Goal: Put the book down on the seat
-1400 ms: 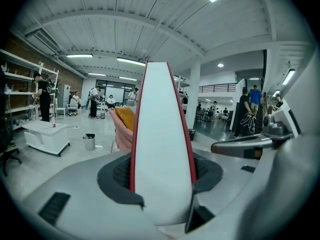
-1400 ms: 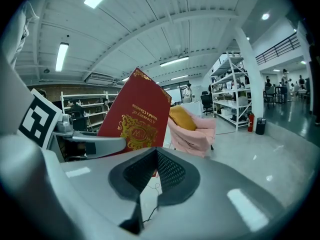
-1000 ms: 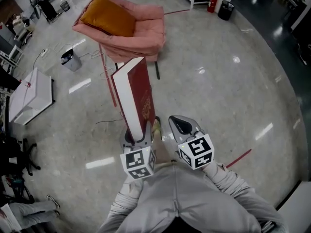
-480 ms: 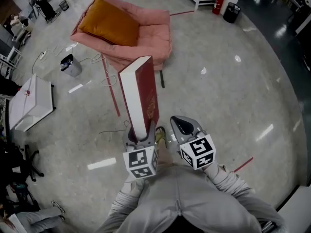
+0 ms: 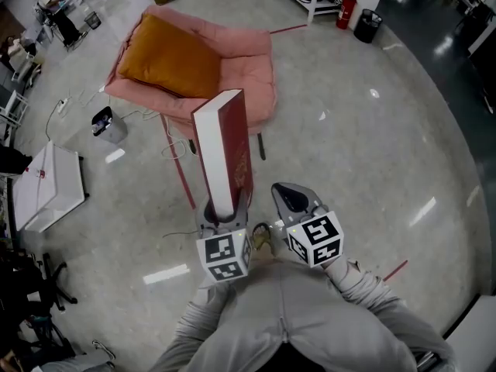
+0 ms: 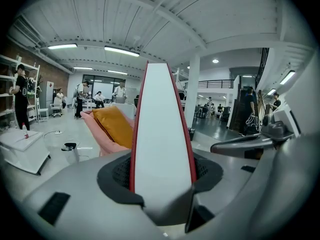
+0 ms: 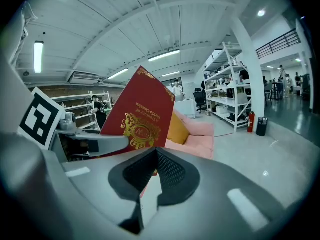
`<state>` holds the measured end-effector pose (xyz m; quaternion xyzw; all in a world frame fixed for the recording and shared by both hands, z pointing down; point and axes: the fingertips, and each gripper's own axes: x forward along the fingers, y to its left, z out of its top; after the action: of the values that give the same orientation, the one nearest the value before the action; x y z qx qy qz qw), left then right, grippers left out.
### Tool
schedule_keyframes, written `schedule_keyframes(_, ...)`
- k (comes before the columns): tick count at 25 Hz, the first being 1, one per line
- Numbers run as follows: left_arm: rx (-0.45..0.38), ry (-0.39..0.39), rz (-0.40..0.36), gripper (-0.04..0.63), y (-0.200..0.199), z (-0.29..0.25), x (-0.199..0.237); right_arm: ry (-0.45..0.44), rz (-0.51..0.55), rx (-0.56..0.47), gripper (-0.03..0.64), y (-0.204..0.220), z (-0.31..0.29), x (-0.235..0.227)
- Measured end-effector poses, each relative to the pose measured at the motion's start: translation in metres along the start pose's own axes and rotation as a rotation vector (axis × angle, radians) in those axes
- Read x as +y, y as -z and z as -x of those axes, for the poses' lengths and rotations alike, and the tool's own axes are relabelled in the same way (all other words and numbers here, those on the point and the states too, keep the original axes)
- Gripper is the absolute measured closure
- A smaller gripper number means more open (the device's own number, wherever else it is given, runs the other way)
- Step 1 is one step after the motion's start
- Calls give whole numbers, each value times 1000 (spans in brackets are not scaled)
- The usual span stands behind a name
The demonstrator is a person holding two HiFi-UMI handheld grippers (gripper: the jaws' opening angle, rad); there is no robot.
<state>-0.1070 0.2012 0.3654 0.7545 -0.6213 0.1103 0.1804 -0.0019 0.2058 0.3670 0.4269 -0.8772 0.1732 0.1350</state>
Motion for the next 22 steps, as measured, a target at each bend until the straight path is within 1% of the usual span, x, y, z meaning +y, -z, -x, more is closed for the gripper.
schedule_keyframes(7, 15, 9, -2, 356, -19, -44, 23, 13, 0, 2, 617, -21, -47, -19)
schedule_keyframes(17, 36, 21, 4, 356, -29, -86, 40, -4, 15, 20, 617, -35, -96, -35)
schedule_keyframes(22, 36, 36, -3, 356, -37, -106, 48, 12, 11, 16, 617, -44, -116, -45)
